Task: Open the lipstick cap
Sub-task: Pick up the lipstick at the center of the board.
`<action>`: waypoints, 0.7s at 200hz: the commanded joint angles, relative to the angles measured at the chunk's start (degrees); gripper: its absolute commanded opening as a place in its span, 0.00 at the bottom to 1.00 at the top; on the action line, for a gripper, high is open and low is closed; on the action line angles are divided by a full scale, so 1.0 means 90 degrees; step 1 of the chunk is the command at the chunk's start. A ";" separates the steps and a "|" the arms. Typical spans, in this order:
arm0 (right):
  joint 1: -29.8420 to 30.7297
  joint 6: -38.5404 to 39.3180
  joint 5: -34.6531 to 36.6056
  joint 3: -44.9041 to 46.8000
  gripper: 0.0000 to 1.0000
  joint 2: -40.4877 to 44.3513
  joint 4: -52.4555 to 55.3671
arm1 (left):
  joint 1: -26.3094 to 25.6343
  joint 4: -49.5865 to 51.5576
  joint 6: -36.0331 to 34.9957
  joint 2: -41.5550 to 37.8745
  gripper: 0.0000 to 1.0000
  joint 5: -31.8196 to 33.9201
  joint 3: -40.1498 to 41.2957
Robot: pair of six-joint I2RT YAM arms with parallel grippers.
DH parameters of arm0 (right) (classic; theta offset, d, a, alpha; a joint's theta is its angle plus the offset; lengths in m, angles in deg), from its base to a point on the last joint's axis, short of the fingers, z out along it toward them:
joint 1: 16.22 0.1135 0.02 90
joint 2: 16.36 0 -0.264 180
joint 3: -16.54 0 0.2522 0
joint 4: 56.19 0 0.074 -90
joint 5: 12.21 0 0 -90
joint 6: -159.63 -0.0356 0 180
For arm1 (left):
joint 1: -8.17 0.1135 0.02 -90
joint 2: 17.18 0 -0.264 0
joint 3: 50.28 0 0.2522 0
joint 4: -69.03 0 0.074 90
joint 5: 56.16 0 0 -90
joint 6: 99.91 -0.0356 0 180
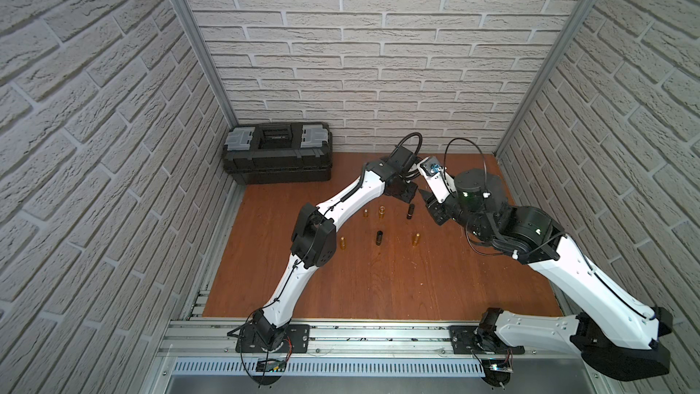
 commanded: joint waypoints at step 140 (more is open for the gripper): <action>0.0035 0.0022 0.0282 0.0231 0.44 0.0217 0.0025 | -0.0214 0.0462 -0.0272 0.1093 0.53 0.0043 -0.0941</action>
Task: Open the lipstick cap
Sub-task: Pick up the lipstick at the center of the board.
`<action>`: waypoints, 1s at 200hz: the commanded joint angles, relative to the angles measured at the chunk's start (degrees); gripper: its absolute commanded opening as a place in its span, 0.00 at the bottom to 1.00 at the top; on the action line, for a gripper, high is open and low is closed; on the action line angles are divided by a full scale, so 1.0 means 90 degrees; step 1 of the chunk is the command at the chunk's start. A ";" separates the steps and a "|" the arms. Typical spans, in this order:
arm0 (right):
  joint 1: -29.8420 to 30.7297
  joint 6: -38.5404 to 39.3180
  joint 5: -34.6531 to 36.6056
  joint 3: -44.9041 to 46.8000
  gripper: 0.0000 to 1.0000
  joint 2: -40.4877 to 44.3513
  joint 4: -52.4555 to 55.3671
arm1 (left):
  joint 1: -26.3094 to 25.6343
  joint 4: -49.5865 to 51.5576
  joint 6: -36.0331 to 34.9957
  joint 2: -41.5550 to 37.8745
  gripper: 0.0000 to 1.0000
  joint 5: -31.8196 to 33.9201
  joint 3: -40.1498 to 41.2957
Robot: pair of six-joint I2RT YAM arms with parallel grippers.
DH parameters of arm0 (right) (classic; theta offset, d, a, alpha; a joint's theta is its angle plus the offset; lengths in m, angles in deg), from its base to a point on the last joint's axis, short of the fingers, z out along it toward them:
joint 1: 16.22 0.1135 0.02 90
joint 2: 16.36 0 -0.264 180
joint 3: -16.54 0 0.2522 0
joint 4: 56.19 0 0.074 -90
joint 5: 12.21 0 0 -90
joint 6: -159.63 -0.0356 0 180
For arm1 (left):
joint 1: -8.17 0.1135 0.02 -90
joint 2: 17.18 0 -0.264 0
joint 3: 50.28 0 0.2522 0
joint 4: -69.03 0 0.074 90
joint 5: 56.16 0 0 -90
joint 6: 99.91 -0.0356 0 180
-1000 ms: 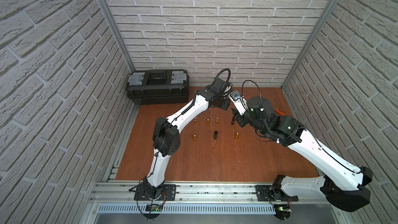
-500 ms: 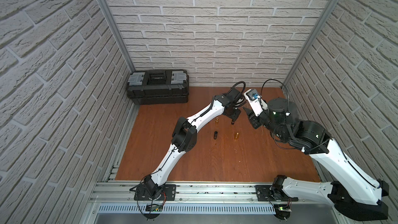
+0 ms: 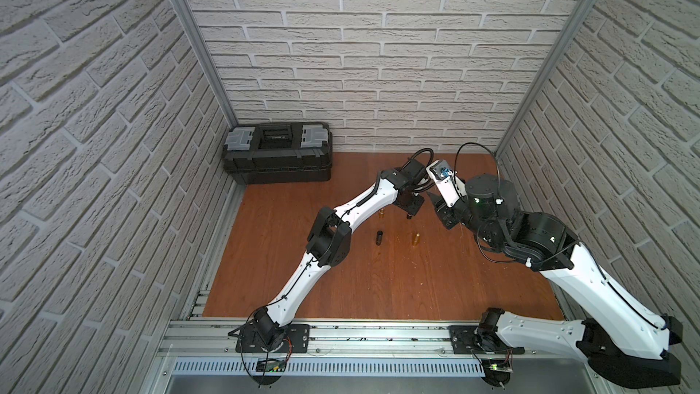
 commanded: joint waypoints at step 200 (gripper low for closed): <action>0.0034 -0.0095 -0.0013 0.0267 0.44 -0.0279 -0.0212 | 0.0026 -0.0408 -0.0180 0.0323 0.33 0.0033 -0.0167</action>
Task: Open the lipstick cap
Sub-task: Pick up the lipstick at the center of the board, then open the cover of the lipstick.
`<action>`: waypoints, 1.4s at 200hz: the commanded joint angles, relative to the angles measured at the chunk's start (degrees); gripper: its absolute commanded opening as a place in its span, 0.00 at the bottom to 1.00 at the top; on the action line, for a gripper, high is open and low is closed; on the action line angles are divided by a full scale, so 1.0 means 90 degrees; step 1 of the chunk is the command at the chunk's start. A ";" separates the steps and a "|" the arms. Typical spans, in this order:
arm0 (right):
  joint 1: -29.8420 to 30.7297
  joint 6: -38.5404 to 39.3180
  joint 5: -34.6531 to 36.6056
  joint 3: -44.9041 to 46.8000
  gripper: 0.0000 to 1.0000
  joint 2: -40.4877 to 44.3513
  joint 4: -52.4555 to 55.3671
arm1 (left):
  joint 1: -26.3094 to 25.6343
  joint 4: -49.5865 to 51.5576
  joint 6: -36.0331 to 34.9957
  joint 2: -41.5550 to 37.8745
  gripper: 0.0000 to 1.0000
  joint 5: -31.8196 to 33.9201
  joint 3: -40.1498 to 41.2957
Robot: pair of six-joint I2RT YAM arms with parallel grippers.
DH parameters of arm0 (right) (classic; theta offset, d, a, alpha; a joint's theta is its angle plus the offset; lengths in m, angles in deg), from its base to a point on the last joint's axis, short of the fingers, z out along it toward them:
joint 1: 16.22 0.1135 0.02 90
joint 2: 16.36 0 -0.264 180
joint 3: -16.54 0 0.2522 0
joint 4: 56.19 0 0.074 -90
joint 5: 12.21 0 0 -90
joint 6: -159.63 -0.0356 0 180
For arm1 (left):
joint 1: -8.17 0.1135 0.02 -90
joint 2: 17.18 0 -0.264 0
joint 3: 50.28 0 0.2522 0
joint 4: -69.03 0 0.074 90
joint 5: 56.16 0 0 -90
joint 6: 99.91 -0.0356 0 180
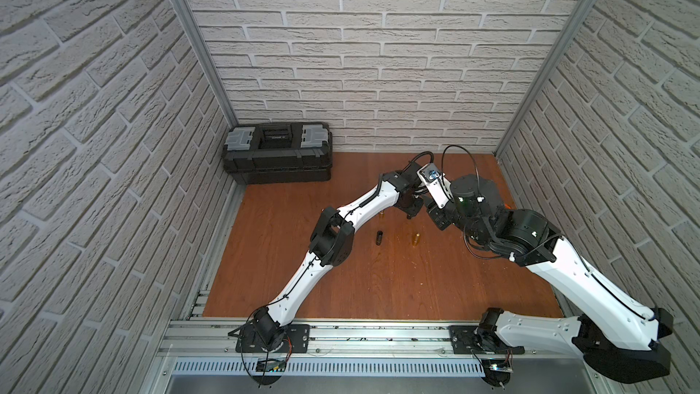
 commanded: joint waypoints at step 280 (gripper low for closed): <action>0.0026 0.0108 -0.0888 -0.0540 0.42 -0.0933 -0.0696 | 0.1412 -0.0415 0.1626 -0.3567 0.08 -0.2317 0.2058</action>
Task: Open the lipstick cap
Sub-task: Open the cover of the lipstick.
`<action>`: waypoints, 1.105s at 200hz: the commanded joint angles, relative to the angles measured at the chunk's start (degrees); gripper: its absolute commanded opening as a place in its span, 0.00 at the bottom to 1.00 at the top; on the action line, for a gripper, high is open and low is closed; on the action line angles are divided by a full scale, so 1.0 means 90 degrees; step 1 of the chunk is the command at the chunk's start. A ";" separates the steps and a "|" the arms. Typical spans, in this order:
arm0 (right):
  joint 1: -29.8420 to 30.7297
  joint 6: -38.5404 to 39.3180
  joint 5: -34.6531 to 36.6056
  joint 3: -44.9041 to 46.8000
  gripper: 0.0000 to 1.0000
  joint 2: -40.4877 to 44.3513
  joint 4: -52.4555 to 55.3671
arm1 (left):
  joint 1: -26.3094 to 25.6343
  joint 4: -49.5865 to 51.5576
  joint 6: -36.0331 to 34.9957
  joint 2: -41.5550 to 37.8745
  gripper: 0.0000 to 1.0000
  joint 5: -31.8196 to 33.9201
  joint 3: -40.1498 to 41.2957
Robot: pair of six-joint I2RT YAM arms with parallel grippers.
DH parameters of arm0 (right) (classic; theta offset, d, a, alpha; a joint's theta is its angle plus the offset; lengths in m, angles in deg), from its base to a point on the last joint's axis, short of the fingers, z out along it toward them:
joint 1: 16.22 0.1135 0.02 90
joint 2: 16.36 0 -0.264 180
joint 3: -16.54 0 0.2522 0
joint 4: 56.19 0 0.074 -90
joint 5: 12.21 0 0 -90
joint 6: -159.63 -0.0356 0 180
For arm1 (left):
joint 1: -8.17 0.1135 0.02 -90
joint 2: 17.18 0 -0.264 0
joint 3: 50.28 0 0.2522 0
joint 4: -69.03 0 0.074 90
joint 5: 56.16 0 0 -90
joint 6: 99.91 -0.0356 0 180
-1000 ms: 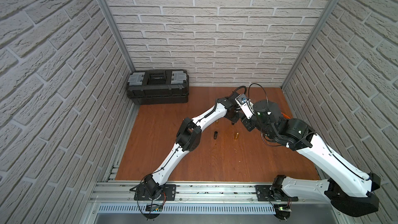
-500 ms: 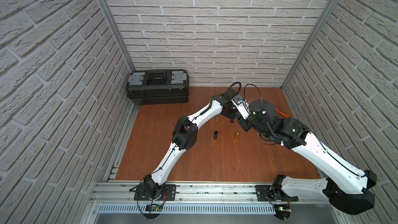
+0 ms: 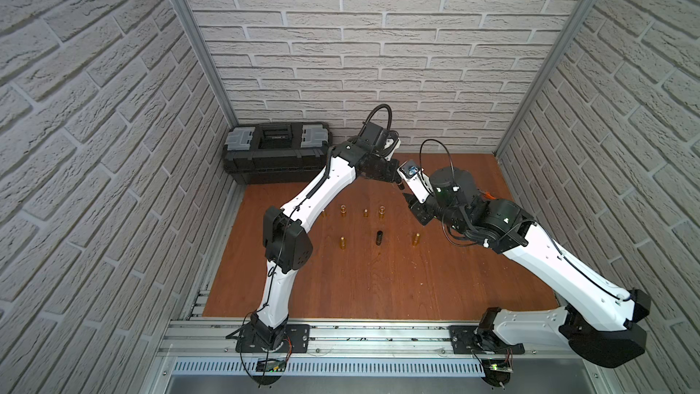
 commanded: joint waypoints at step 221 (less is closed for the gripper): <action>0.0058 0.0119 -0.1471 -0.0356 0.41 -0.1079 -0.0948 | 0.1633 0.0032 0.1189 -0.3260 0.11 -0.2702 0.2780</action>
